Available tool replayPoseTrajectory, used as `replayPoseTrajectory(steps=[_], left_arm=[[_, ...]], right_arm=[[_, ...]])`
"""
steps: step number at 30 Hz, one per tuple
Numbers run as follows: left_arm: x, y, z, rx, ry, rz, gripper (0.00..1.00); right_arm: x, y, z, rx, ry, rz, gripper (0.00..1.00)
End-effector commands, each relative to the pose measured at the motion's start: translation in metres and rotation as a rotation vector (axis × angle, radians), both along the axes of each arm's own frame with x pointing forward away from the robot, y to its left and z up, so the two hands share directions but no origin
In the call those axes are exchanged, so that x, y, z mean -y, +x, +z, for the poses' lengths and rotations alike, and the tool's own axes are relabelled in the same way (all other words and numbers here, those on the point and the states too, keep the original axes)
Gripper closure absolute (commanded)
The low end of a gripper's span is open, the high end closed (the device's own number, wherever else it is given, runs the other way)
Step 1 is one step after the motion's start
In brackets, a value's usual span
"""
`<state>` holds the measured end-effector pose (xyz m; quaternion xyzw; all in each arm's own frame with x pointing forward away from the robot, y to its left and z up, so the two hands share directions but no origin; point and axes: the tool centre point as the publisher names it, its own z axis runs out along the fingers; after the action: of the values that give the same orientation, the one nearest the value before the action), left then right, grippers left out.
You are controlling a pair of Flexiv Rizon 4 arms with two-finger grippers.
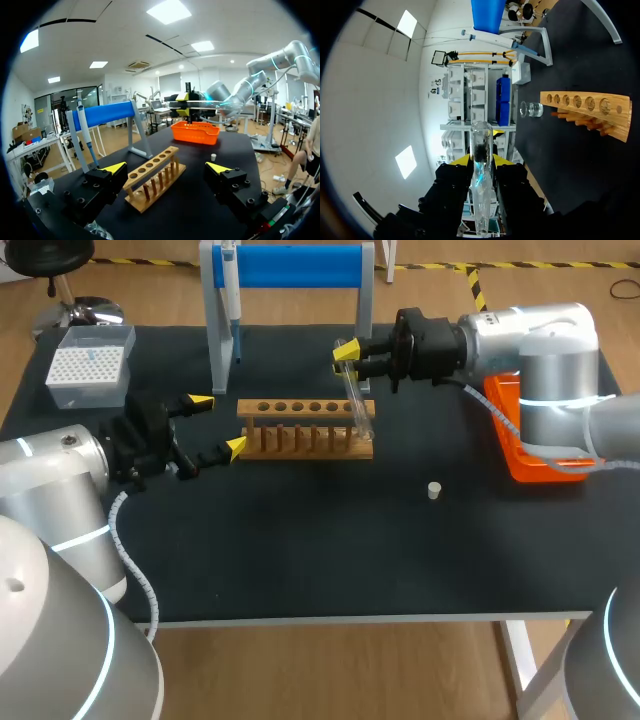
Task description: Invert the test tube, pick up the pipette, mount the tip to pipette, aspirate from beaker and dispense into the tube, eject the tip, return the pipette, and cap with the stopper.
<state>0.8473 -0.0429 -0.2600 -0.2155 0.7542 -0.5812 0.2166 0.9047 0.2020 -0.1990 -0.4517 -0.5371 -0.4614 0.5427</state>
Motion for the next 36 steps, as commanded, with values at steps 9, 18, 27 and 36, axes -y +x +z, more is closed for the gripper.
replayPoseTrajectory(steps=[9, 18, 27, 36], left_arm=[[0.010, -0.011, 0.013, 0.400, 0.057, -0.137, 0.00], [0.014, -0.013, 0.020, 0.614, 0.130, -0.173, 0.00], [0.014, -0.013, 0.020, 0.614, 0.130, -0.173, 0.00], [0.035, -0.020, 0.034, 1.026, 0.300, -0.250, 0.00]], right_arm=[[0.001, -0.001, 0.001, 0.001, -0.003, 0.000, 1.00], [0.001, -0.001, 0.001, 0.001, -0.003, 0.000, 1.00], [0.001, -0.001, 0.001, 0.001, -0.003, 0.000, 1.00], [0.001, -0.001, 0.001, 0.001, -0.003, 0.000, 1.00]])
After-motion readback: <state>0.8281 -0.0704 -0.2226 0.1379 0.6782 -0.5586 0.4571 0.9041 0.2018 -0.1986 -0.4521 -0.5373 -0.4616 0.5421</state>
